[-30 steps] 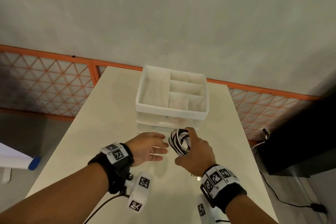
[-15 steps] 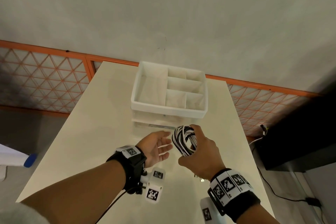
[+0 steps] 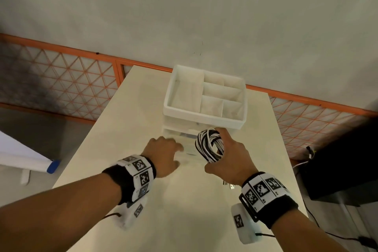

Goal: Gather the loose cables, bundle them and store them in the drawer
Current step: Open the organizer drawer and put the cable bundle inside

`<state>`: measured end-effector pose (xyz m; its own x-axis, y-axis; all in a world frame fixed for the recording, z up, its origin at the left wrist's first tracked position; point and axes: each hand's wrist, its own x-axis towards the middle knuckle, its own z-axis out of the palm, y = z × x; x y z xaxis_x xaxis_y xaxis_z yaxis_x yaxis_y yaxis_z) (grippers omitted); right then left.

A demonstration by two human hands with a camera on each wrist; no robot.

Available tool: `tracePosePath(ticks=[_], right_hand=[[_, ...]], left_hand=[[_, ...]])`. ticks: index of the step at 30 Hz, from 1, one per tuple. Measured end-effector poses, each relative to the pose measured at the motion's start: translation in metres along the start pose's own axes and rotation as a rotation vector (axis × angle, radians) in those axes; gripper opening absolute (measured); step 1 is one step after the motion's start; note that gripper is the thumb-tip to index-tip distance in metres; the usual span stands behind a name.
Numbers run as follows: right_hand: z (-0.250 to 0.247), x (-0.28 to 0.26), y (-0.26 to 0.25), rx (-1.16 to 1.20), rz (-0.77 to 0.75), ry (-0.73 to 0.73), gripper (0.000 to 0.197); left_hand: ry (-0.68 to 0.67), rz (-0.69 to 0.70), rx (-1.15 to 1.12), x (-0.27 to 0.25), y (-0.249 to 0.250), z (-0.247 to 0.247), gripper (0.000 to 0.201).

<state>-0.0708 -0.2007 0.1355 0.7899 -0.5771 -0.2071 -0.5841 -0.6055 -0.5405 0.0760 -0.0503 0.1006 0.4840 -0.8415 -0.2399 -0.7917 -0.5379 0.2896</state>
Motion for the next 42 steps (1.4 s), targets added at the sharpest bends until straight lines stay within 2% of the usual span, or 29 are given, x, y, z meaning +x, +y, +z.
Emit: tracePosePath(ticks=[2, 5, 13, 15, 18, 19, 21, 22, 25, 26, 30, 33, 36, 39, 42], right_hand=[[0.001, 0.004, -0.005, -0.034, -0.027, -0.025, 0.095], [0.001, 0.011, -0.011, -0.110, -0.073, -0.081, 0.096], [0.007, 0.039, -0.030, -0.358, -0.111, -0.234, 0.097], [0.015, 0.047, -0.034, -0.426, -0.123, -0.264, 0.095], [0.026, 0.058, -0.036, -0.496, -0.134, -0.338, 0.092], [0.029, 0.061, -0.036, -0.518, -0.135, -0.366, 0.092], [0.035, 0.064, -0.035, -0.555, -0.141, -0.403, 0.097], [0.037, 0.065, -0.033, -0.564, -0.144, -0.412, 0.100], [0.039, 0.066, -0.030, -0.551, -0.148, -0.419, 0.101], [0.039, 0.067, -0.028, -0.548, -0.152, -0.417, 0.101], [0.042, 0.070, -0.022, -0.504, -0.182, -0.415, 0.100], [0.047, 0.070, -0.014, -0.417, -0.194, -0.407, 0.101], [0.054, 0.071, -0.004, -0.350, -0.199, -0.412, 0.101], [0.055, 0.070, 0.005, -0.320, -0.219, -0.402, 0.107], [0.044, 0.065, 0.010, -0.191, -0.241, -0.382, 0.108]], left_hand=[[-0.007, 0.013, 0.130, -0.005, -0.001, 0.010, 0.045], [0.077, -0.006, 0.151, -0.010, -0.001, 0.016, 0.032], [-0.010, 0.069, 0.023, -0.029, -0.006, 0.019, 0.032], [0.095, 0.090, -0.102, -0.029, -0.005, 0.011, 0.025], [0.396, 0.125, -0.327, -0.021, -0.007, 0.004, 0.021], [0.440, 0.156, -0.356, -0.018, -0.008, 0.004, 0.024], [0.438, 0.203, -0.370, -0.013, -0.007, 0.005, 0.025], [0.437, 0.194, -0.379, -0.012, -0.005, 0.006, 0.023], [0.560, 0.106, -0.419, -0.006, -0.007, 0.012, 0.021], [0.556, 0.105, -0.424, -0.005, -0.008, 0.014, 0.021], [0.381, 0.200, -0.350, 0.002, -0.006, 0.023, 0.017], [0.413, 0.240, -0.252, 0.007, 0.000, 0.028, 0.014], [0.390, 0.249, -0.156, 0.014, 0.007, 0.033, 0.018], [0.260, 0.166, -0.109, 0.019, 0.016, 0.036, 0.034], [0.147, 0.012, -0.118, 0.024, 0.015, 0.039, 0.029]])
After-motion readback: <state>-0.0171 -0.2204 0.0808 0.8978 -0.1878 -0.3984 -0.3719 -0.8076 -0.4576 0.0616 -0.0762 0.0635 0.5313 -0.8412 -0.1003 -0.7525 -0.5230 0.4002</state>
